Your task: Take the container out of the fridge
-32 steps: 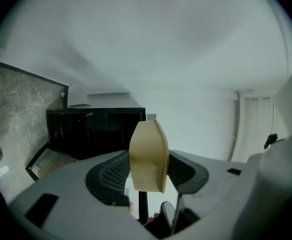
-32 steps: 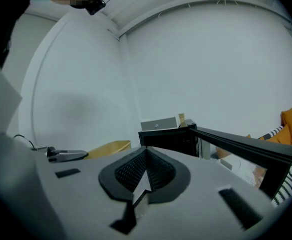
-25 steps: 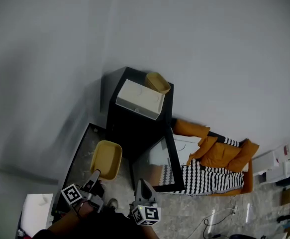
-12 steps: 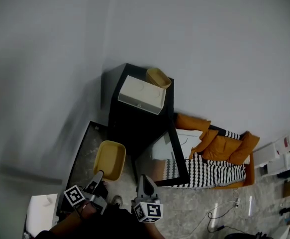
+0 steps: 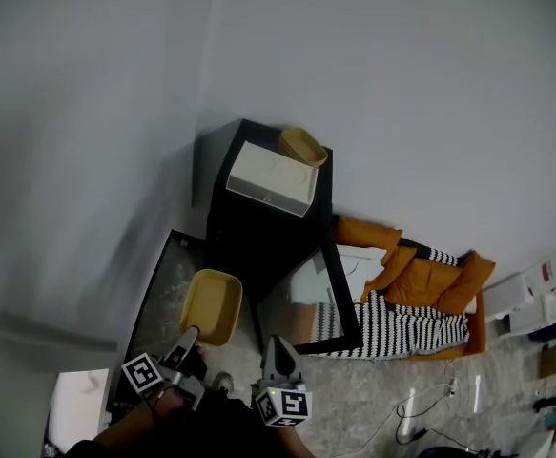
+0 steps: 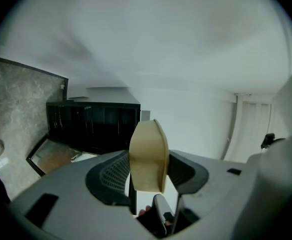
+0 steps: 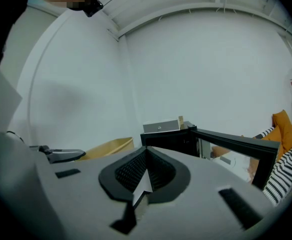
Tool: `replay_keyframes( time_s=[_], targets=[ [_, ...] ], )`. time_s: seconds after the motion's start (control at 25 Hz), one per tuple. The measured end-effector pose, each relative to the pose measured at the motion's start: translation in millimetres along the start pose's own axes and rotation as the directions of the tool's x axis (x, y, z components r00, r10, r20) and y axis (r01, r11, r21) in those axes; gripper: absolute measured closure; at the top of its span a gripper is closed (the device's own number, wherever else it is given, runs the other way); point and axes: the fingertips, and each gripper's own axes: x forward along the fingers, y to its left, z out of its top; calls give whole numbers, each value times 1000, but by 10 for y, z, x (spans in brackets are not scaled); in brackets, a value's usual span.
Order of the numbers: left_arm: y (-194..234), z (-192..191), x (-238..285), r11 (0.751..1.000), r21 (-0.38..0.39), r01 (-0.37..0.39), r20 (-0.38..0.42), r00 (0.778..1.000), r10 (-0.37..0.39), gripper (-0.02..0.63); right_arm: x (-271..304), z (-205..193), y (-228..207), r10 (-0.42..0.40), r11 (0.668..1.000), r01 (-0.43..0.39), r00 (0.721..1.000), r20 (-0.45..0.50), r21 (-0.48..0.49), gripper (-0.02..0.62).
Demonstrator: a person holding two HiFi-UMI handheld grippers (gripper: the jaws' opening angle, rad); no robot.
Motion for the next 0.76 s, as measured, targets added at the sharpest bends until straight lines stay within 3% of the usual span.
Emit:
replay_keyframes(
  time_s=[0.76],
  targets=[
    [9, -29, 48, 1000, -11, 1, -3, 1000, -1, 393, 15, -4, -6, 5, 1000, -5, 1000, -17, -20, 595]
  ],
)
